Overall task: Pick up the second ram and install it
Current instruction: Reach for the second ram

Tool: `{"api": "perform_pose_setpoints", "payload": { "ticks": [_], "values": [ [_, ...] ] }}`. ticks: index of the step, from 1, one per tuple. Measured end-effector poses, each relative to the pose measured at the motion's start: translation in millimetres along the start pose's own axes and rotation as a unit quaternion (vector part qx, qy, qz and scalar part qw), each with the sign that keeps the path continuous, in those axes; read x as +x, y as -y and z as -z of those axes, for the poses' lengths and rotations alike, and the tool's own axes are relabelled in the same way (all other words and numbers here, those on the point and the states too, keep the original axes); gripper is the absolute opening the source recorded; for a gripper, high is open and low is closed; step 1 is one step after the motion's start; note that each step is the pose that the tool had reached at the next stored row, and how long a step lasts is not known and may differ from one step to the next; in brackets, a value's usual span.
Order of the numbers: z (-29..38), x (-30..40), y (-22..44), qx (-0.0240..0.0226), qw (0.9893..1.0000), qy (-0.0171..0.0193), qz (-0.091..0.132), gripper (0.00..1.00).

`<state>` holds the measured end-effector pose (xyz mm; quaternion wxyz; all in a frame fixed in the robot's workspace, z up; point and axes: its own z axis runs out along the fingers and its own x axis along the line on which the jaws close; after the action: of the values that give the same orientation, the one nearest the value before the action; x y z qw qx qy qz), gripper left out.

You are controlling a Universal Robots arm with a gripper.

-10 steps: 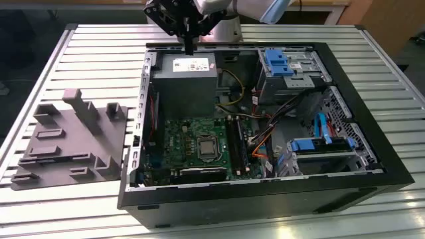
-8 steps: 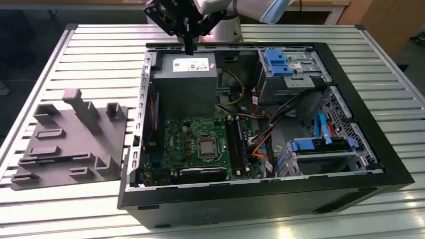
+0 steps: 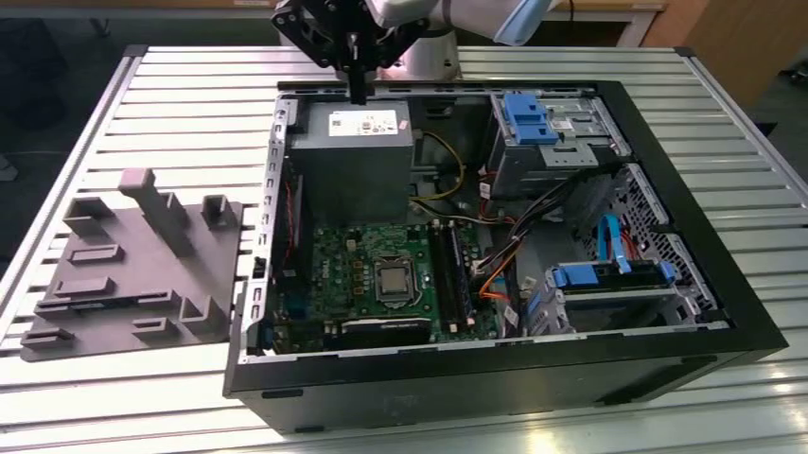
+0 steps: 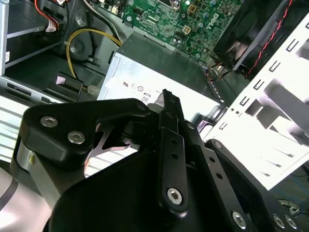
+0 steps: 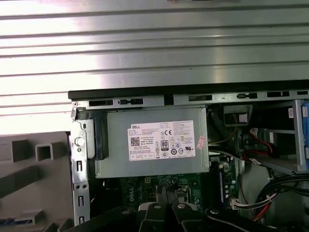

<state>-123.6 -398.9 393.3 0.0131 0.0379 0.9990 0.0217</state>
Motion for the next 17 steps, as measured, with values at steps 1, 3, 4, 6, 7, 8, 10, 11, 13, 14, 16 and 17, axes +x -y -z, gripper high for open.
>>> {"api": "perform_pose_setpoints", "payload": {
  "ticks": [1, 3, 4, 6, 7, 8, 10, 11, 13, 14, 16, 17],
  "values": [
    [0.0, 0.3, 0.0, 0.0, 1.0, 0.0, 0.0, 0.11],
    [0.0, 0.9, 0.1, 0.0, 1.0, 0.0, 0.0, 0.11],
    [0.1, 1.2, 0.1, 0.0, 1.0, 0.0, 0.0, 0.11],
    [0.1, 1.9, 0.1, 0.0, 1.0, 0.0, 0.0, 0.11],
    [0.1, 2.2, 0.2, 0.0, 1.0, 0.0, 0.0, 0.11],
    [0.1, 2.5, 0.2, 0.0, 1.0, 0.0, 0.0, 0.11],
    [0.1, 3.3, 0.3, 0.0, 1.0, 0.0, 0.0, 0.11],
    [0.1, 3.7, 0.3, 0.0, 1.0, 0.0, 0.0, 0.11],
    [0.1, 4.4, 0.3, 0.0, 1.0, 0.0, 0.0, 0.11],
    [0.6, 20.4, 1.6, 0.0, 1.0, 0.0, 0.0, 0.11],
    [0.6, 22.2, 1.7, 0.0, 1.0, 0.0, 0.0, 0.11],
    [0.6, 22.6, 1.7, 0.0, 1.0, 0.0, 0.0, 0.11]
  ]
}}
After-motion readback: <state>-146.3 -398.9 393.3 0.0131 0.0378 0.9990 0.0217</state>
